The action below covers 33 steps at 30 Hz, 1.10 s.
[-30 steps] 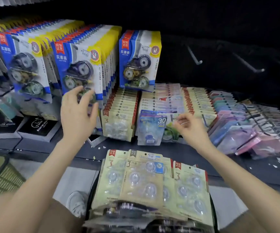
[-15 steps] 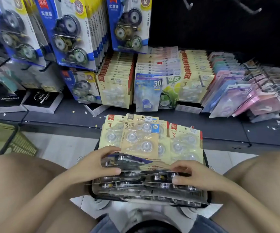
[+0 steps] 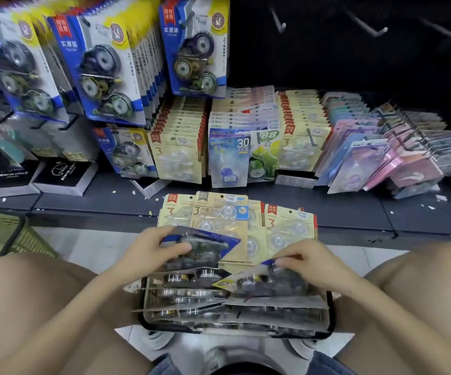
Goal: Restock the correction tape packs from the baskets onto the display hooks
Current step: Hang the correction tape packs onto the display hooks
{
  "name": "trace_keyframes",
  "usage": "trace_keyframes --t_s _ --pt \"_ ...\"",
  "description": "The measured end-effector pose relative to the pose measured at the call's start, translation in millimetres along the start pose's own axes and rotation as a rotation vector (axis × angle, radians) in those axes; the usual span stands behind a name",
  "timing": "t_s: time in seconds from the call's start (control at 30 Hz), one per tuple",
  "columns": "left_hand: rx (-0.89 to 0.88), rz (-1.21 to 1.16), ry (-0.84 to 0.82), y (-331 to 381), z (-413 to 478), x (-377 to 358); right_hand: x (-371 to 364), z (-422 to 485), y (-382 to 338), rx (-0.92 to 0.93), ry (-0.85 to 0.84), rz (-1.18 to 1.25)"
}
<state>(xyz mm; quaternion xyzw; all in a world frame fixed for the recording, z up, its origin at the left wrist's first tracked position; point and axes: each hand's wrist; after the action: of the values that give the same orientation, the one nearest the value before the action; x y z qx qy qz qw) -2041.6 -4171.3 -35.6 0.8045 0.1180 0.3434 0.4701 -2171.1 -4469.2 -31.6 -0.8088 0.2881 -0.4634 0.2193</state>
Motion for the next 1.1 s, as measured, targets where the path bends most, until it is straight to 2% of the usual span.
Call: trace_keyframes --t_s 0.1,0.17,0.27,0.37,0.47,0.57,0.77,0.87,1.0,1.1 --pt "-0.046 -0.061 0.105 18.9 3.0 21.1 31.4 -7.9 -7.3 0.083 0.16 0.156" --pt "-0.068 -0.073 0.12 36.6 10.8 36.2 51.0 -10.4 -9.4 0.127 0.22 0.347" --pt "-0.078 0.003 0.084 56.1 32.8 57.4 75.6 -10.7 -8.7 0.197 0.266 0.668" --pt "-0.055 0.12 0.018 70.1 73.5 64.1 91.6 -6.4 -0.8 0.186 0.324 0.823" --pt "-0.065 0.207 -0.148 80.4 118.1 49.4 93.1 -0.4 13.4 0.117 0.32 0.864" --pt "-0.001 0.353 -0.292 81.3 158.9 18.2 83.6 7.2 28.3 -0.024 0.297 0.842" --pt "0.025 0.493 -0.384 69.6 197.0 -31.1 62.7 27.1 47.8 -0.154 0.241 0.799" --pt "0.035 0.441 -0.318 59.0 192.7 -30.4 62.1 33.5 47.0 -0.15 0.223 0.823" --pt "0.016 0.242 -0.087 42.9 159.5 -2.8 63.2 50.7 42.4 -0.136 0.191 0.914" --pt "0.01 0.204 0.047 25.8 121.5 21.8 60.8 79.6 35.0 -0.137 0.187 0.939"
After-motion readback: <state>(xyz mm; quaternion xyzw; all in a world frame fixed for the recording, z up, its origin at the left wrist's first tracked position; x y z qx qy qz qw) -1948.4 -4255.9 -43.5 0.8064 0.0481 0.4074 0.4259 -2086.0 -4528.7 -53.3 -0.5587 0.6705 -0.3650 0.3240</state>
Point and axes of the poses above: each hand's wrist, its own z-axis towards the middle knuckle, its own x-axis out of the back of the hand, y = z × x, and after that the axes turned 13 degrees about -y, right-handed
